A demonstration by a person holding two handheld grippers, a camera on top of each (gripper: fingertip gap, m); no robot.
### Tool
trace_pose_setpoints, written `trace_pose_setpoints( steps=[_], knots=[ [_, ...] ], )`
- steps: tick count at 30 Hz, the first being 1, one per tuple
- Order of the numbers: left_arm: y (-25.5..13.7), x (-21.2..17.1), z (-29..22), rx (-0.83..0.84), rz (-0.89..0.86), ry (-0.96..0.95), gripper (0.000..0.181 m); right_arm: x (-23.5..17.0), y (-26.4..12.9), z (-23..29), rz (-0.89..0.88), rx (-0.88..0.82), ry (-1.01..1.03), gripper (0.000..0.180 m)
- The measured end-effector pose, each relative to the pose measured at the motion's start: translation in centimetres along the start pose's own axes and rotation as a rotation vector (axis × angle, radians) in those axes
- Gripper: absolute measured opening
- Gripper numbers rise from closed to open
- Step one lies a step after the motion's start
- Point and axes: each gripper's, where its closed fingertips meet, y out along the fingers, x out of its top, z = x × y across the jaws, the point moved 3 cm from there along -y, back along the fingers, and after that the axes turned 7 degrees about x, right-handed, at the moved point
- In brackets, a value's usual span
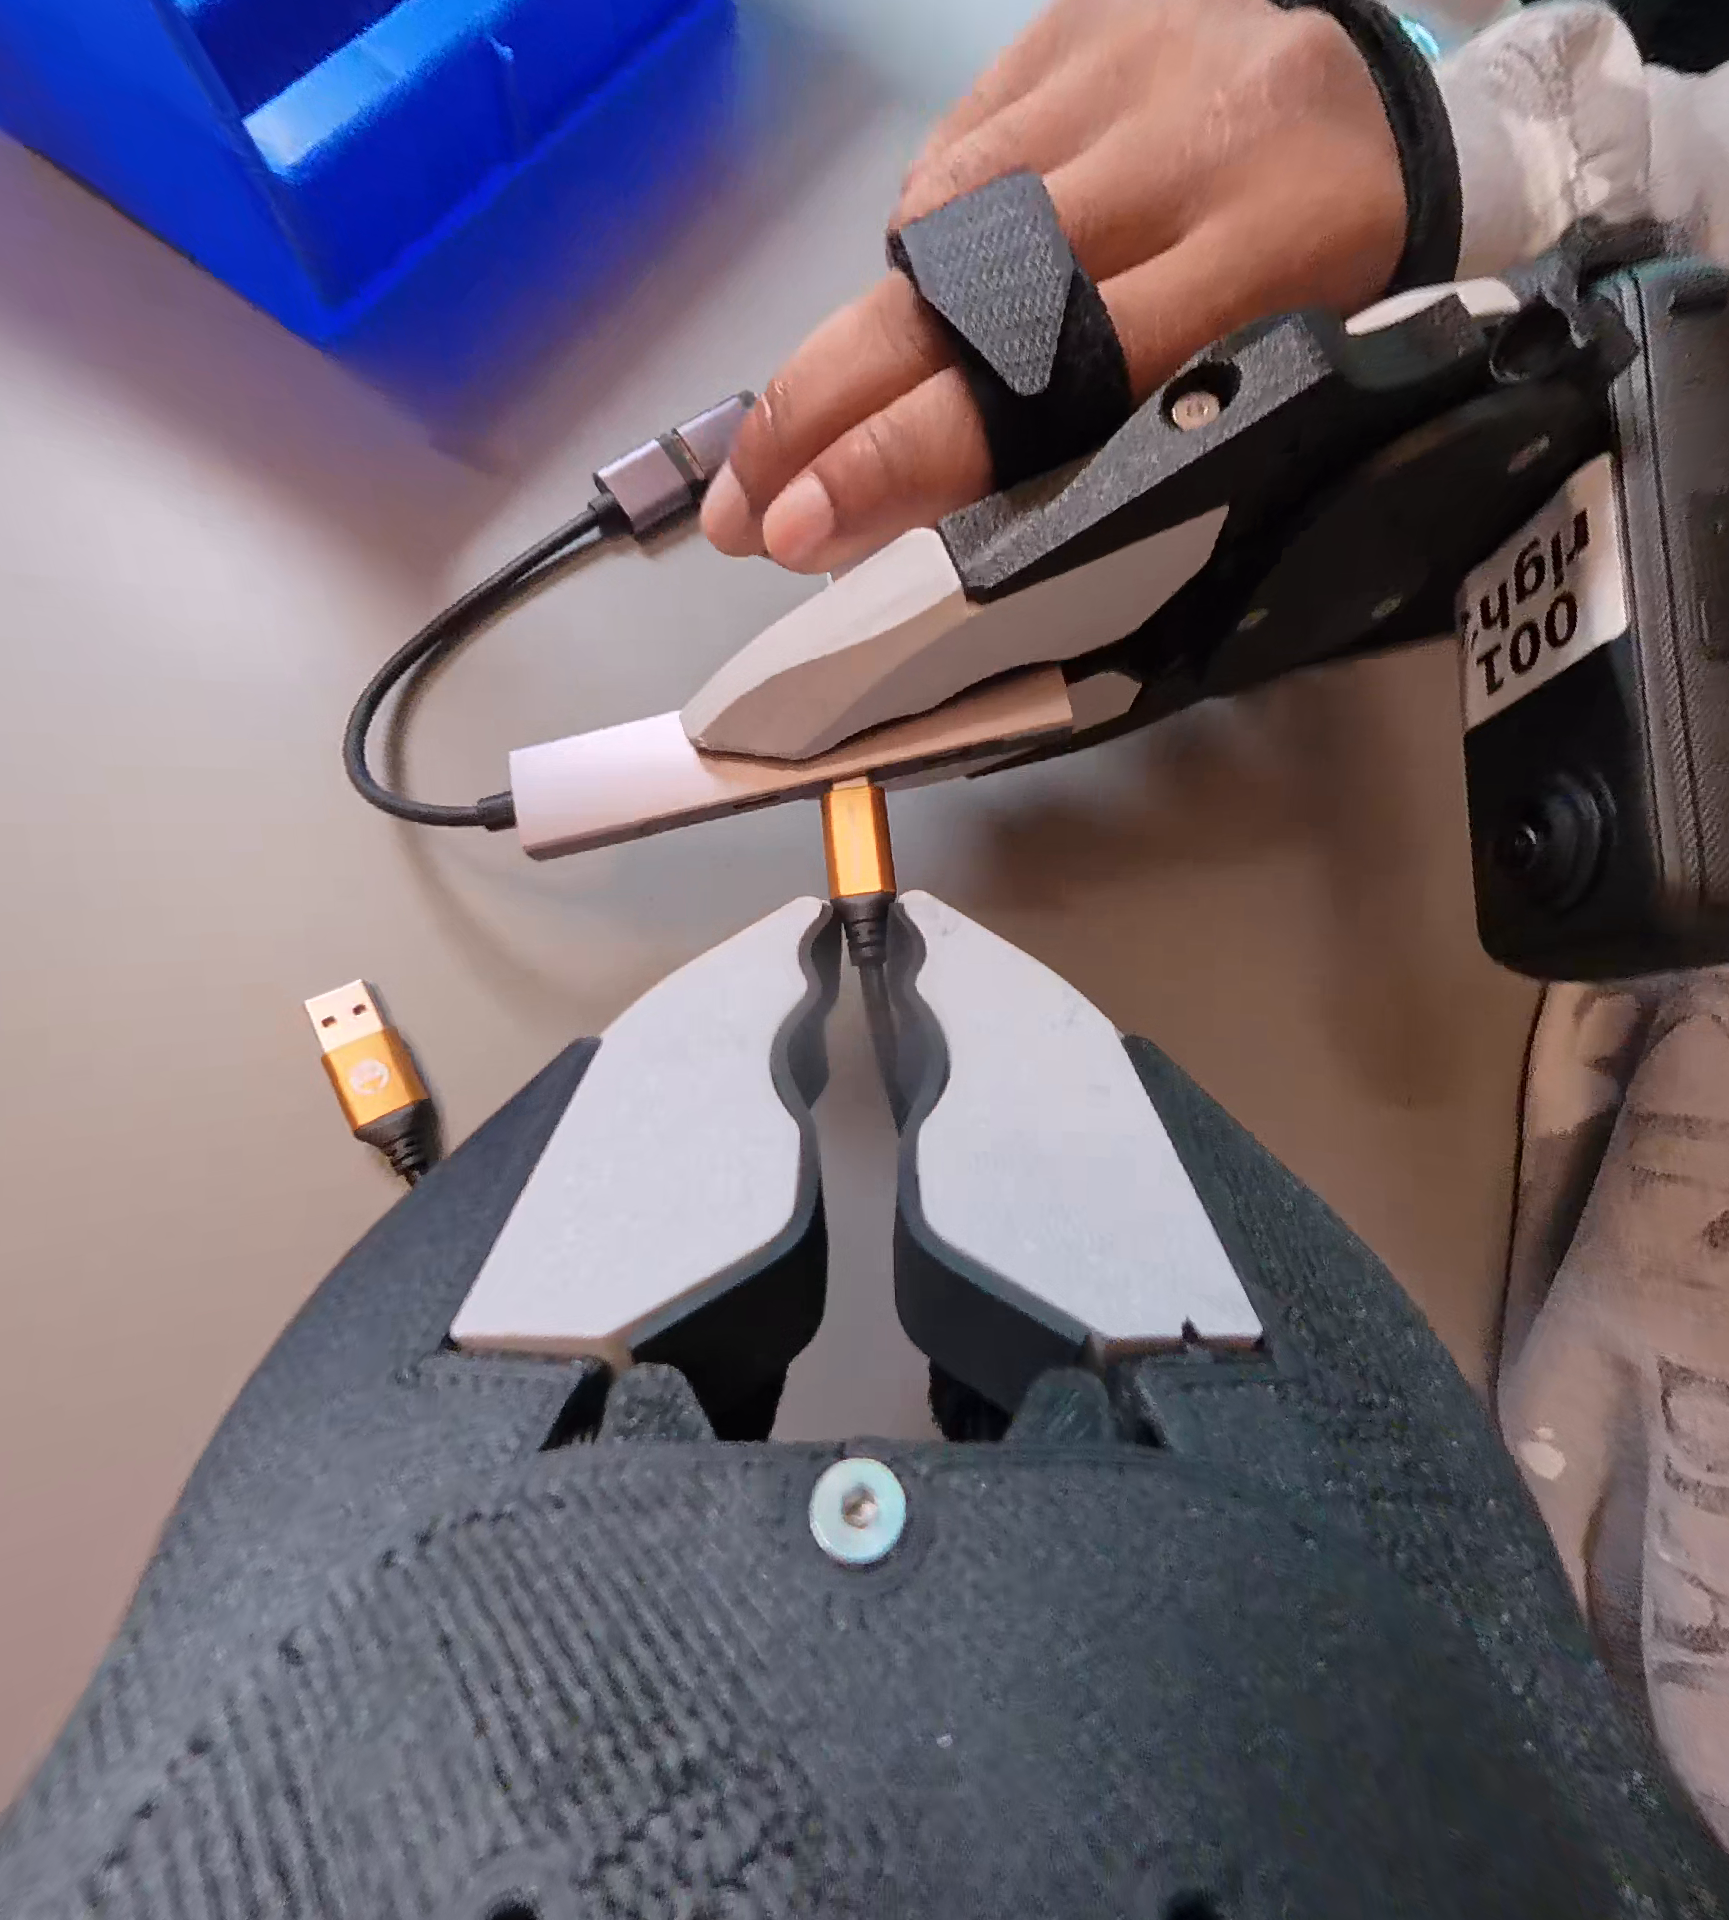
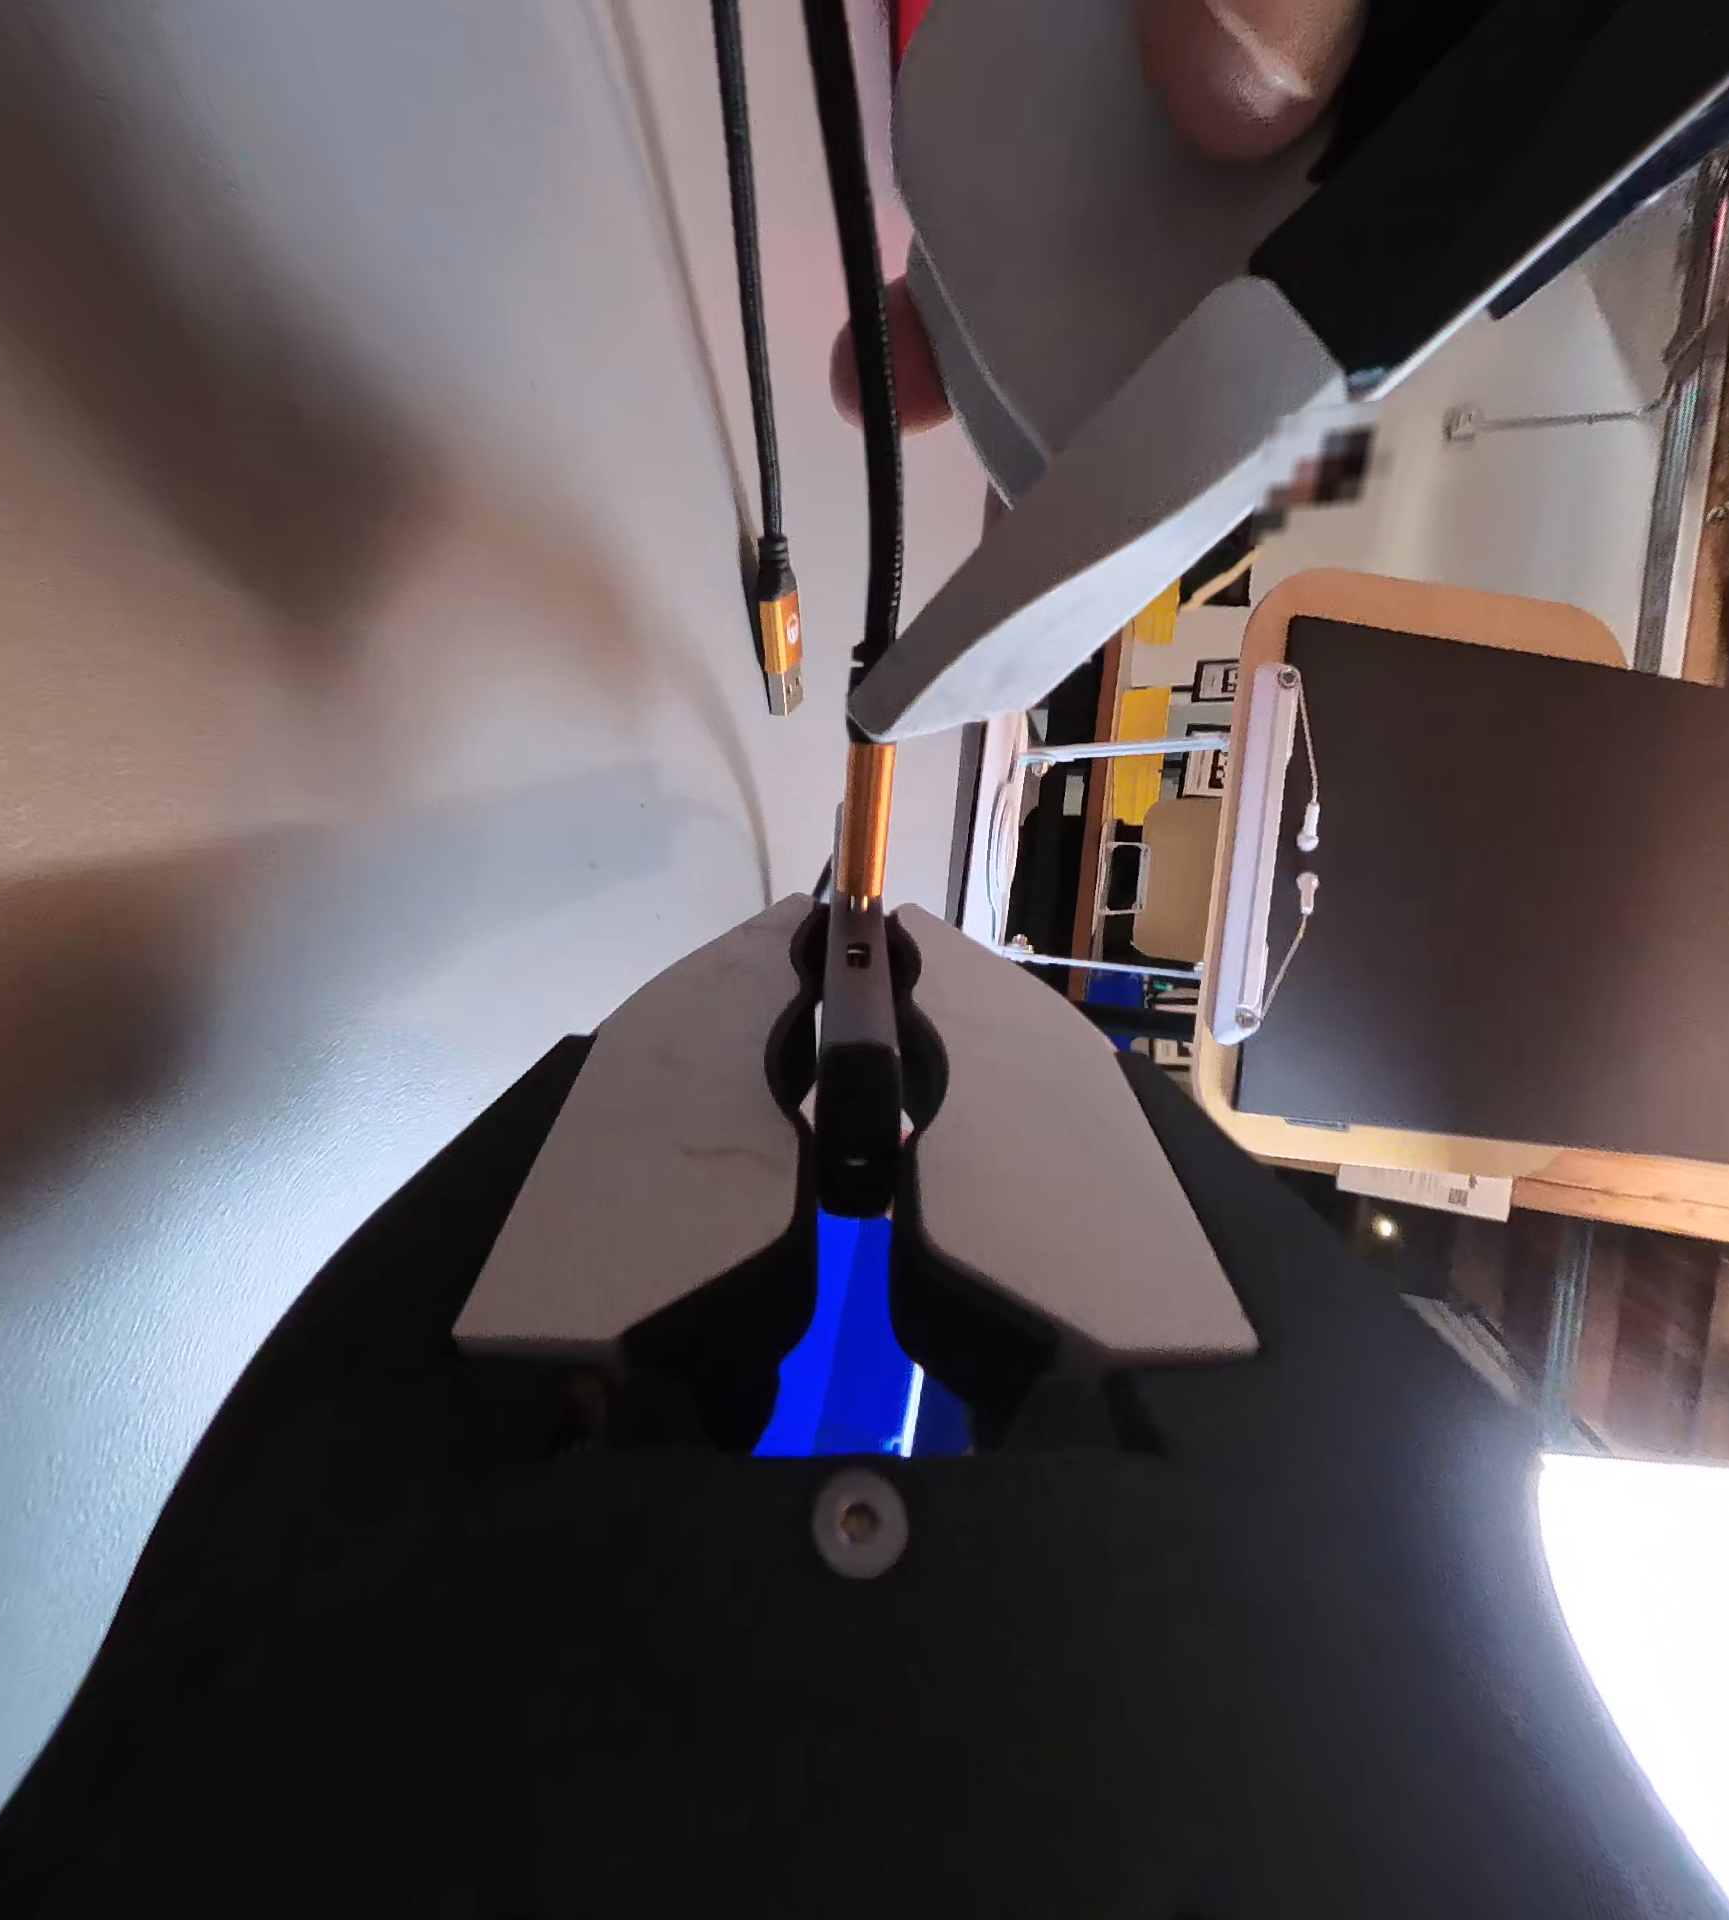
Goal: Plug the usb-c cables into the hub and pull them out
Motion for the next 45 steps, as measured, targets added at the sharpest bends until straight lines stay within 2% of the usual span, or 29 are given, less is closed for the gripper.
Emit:
trace_pose_setpoints(
  steps=[1,14,17,23,27,31,35,41,43,45],
  knots=[
    [-0.1,0.1,0.1,0.000,-0.008,-0.012,0.008,0.0,0.0,-0.1,0.009,-0.008,-0.001,0.009],
    [0.1,0.2,0.0,-0.012,-0.062,-0.034,0.009,-0.1,0.1,-0.2,0.012,-0.002,0.050,0.010],
    [-0.5,0.6,-0.1,-0.076,-0.103,-0.054,0.010,0.2,-0.3,-0.7,-0.069,-0.010,0.102,0.009],
    [-2.6,0.7,-0.5,-0.279,-0.153,-0.090,0.008,1.4,-2.5,-1.8,-0.384,0.058,0.317,0.018],
    [-2.7,0.8,-1.3,-0.380,-0.167,-0.107,0.008,2.1,-3.0,-1.8,-0.443,0.078,0.326,0.012],
    [-2.8,0.9,-1.5,-0.396,-0.168,-0.106,0.008,2.2,-3.3,-1.8,-0.464,0.088,0.329,0.009],
    [-3.1,1.1,-1.5,-0.413,-0.189,-0.126,0.008,2.0,-3.5,-2.3,-0.472,0.079,0.367,0.014],
    [-3.2,1.3,-1.4,-0.418,-0.210,-0.131,0.008,2.0,-3.7,-2.2,-0.460,0.082,0.325,0.009],
    [-3.9,1.7,-1.5,-0.411,-0.243,-0.108,0.010,2.1,-3.9,-2.4,-0.486,0.098,0.361,0.009],
    [-6.3,2.7,-0.8,-0.353,-0.309,-0.081,0.020,1.9,-4.3,-3.0,-0.517,0.092,0.412,0.009]
  ],
)
